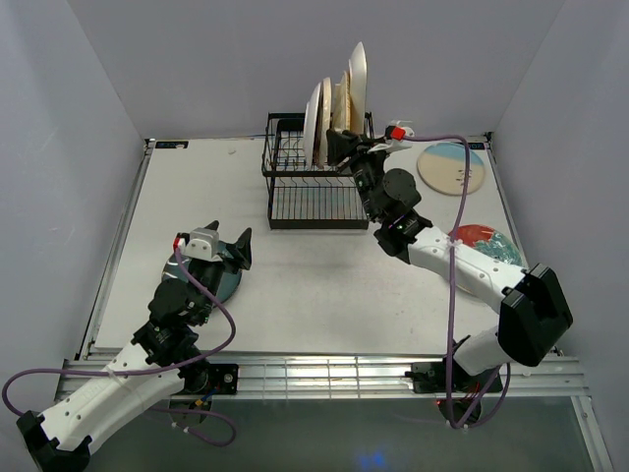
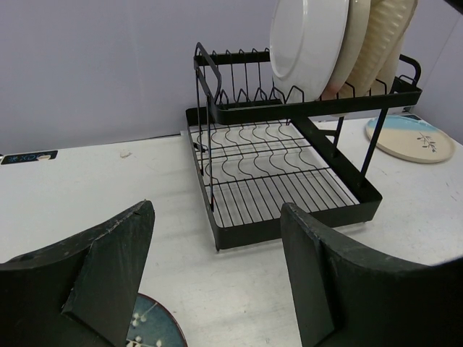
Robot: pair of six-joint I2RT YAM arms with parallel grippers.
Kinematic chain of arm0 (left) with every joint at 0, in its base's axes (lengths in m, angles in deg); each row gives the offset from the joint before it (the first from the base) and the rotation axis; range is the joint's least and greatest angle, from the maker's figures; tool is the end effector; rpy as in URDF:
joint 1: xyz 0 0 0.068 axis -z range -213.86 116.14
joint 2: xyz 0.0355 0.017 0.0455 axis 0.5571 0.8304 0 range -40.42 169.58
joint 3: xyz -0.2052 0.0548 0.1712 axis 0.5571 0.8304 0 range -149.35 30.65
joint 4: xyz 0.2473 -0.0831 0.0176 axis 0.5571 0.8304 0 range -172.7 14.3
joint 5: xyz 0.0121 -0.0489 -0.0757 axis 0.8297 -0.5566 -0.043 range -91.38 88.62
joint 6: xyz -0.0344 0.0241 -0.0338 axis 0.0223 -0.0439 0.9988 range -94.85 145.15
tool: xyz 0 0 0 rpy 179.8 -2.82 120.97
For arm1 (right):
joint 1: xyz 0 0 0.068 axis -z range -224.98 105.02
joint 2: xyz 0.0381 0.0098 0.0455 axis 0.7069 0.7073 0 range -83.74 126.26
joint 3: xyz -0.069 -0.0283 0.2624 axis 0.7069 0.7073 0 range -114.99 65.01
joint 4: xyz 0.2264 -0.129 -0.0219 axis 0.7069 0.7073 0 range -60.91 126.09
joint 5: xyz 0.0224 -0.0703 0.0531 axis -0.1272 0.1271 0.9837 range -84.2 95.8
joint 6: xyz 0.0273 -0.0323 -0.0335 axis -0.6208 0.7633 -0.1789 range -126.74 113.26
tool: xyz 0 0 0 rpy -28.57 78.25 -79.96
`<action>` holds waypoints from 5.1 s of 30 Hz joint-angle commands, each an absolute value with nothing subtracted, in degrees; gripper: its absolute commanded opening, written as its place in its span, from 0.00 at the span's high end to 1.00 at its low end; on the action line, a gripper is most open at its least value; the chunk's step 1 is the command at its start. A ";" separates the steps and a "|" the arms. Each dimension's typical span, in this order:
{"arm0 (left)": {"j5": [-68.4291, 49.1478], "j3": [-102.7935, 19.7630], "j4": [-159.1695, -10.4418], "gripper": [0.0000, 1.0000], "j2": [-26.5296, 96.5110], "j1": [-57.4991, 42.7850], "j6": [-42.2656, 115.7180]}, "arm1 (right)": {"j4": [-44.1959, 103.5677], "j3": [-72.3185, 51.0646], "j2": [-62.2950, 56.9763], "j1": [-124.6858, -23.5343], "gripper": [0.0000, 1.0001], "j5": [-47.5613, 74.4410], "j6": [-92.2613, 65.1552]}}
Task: Load the plates into the dish rack
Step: Insert the plate into the dish rack, then move the plate to the center of the board.
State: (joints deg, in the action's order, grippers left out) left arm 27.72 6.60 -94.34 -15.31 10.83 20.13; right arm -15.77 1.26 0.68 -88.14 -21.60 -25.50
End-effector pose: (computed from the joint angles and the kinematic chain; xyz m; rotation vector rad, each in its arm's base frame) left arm 0.1049 -0.0794 0.3004 0.1844 1.4012 -0.2218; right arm 0.2601 0.2214 0.3890 0.1799 1.2121 0.6719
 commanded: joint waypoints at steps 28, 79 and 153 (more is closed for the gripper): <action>41.07 -0.26 -101.34 0.20 -2.30 10.44 18.38 | 9.73 -2.58 -16.86 -85.86 0.41 -31.29 -13.06; 25.43 12.11 -108.54 0.06 -18.27 9.91 14.51 | 34.28 -20.68 25.14 -55.09 0.19 -14.95 -0.95; 22.09 10.88 -104.06 0.06 -19.67 9.91 15.21 | 68.29 6.29 19.97 -70.12 0.32 -50.10 -32.14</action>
State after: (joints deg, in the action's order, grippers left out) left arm 22.94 11.98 -104.48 -19.68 10.13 14.93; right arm 66.63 7.21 19.26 -70.13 -48.31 -30.55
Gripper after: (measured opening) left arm 0.940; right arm 0.689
